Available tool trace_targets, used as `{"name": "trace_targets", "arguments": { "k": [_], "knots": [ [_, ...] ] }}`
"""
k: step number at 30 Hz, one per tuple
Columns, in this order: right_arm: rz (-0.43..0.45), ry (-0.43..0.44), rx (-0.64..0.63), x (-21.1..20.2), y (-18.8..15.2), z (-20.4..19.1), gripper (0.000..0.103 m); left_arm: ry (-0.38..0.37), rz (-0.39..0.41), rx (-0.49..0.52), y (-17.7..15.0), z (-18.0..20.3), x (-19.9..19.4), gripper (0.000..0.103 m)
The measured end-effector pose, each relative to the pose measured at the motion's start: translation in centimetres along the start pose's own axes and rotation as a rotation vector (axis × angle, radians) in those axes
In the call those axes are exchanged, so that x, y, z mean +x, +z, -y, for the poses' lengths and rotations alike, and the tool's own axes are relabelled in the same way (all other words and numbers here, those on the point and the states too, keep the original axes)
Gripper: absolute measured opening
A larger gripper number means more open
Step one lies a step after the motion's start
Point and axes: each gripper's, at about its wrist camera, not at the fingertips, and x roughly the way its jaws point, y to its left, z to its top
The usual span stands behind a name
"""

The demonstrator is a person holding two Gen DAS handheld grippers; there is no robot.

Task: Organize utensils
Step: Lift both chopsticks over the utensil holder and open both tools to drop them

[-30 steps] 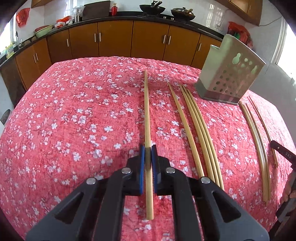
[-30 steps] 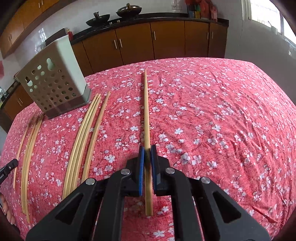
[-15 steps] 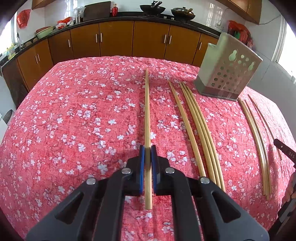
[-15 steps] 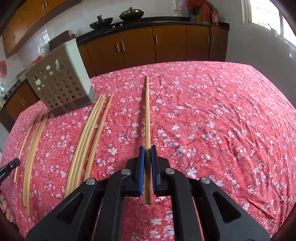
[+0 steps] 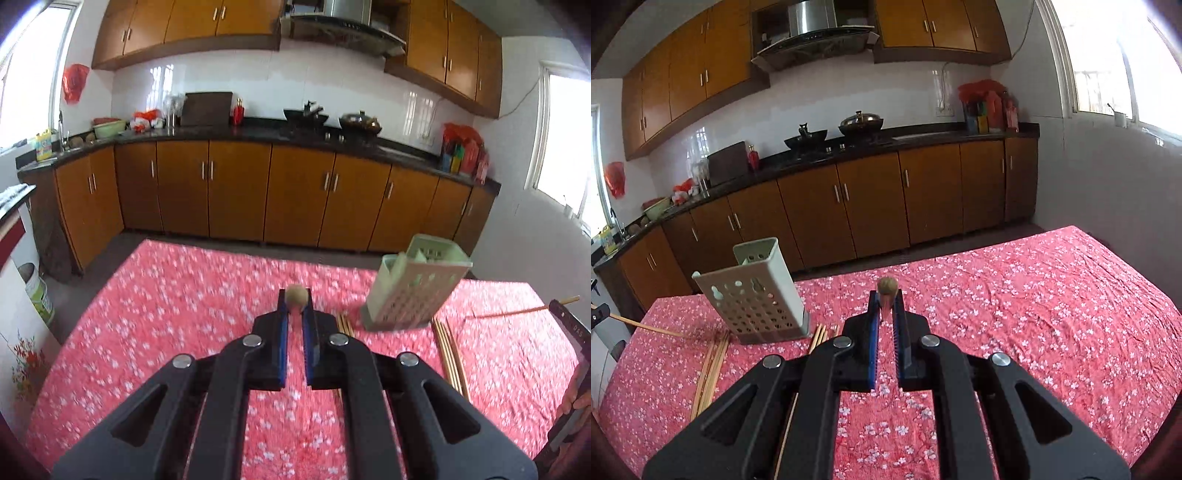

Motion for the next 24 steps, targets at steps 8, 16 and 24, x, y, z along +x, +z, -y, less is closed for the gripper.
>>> {"name": "trace_targets", "arguments": {
  "k": [8,16,24],
  "knots": [
    [0.039,-0.013,-0.013,0.6,2.2,-0.1,0.008,0.029,0.030,0.016,3.0,0.3,0.5,0.008],
    [0.171,0.048,-0.032,-1.0,8.1,-2.7,0.008,-0.002,0.112,0.015,7.6,2.1,-0.5,0.008],
    [0.353,0.195,0.000,-3.6,12.5,-6.8,0.008,-0.135,0.264,-0.038,13.5,6.1,-3.5,0.008]
  ]
}}
